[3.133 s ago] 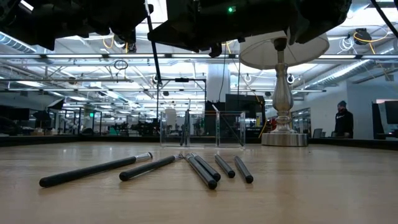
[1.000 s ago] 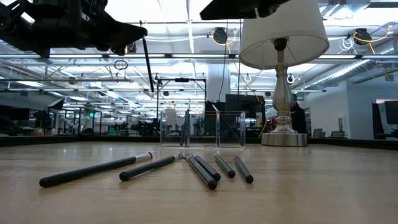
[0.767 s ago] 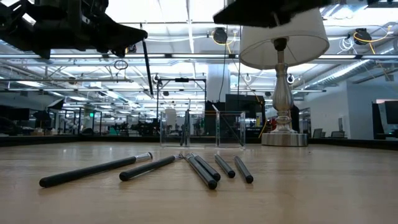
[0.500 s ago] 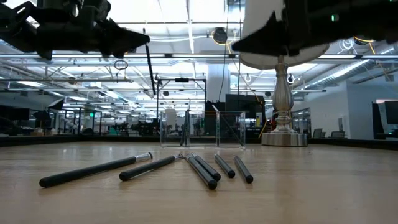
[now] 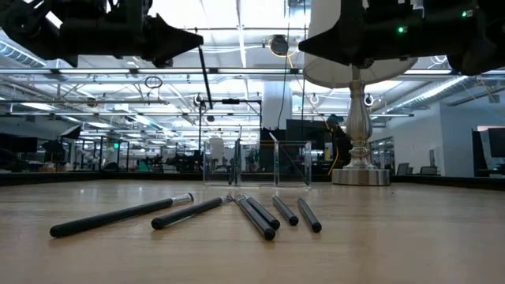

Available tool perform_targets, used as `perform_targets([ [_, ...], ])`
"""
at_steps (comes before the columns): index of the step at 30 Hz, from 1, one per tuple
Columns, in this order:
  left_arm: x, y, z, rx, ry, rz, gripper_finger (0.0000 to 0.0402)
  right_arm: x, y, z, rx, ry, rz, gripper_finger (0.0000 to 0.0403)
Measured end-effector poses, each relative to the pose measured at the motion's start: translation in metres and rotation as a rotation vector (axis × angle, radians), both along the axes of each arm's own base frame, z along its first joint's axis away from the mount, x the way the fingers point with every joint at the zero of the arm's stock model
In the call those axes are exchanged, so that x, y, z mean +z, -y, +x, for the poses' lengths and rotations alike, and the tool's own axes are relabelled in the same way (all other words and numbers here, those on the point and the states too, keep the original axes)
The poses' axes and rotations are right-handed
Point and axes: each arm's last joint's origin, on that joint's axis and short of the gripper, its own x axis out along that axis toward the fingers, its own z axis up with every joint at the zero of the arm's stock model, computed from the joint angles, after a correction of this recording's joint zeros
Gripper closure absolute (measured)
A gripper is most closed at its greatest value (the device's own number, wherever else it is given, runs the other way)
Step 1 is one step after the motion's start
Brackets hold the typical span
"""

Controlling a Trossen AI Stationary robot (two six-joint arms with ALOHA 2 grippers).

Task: Put items in baskets/containers
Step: Put the black liner brush transparent organizer

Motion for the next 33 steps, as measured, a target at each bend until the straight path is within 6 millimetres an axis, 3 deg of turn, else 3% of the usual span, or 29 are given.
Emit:
perform_targets([
  [8,0.015,-0.010,0.035,0.100,-0.029,-0.028,0.0393,0.004,0.003,0.000,-0.013,-0.024,-0.079,0.0402],
  [12,0.003,-0.012,0.047,0.089,-0.109,-0.033,0.0393,0.002,0.004,0.001,0.031,-0.031,-0.091,0.0402],
  [16,-0.010,-0.014,0.046,0.101,-0.147,-0.035,0.0393,0.003,0.004,0.001,0.049,-0.037,-0.117,0.0403],
  [21,-0.012,-0.018,0.043,0.131,-0.131,-0.060,0.0393,0.002,0.004,0.001,0.049,-0.040,-0.115,0.0403],
  [33,-0.043,-0.028,0.042,0.159,-0.165,-0.138,0.0393,0.000,0.003,0.002,0.071,-0.006,-0.005,0.0403],
])
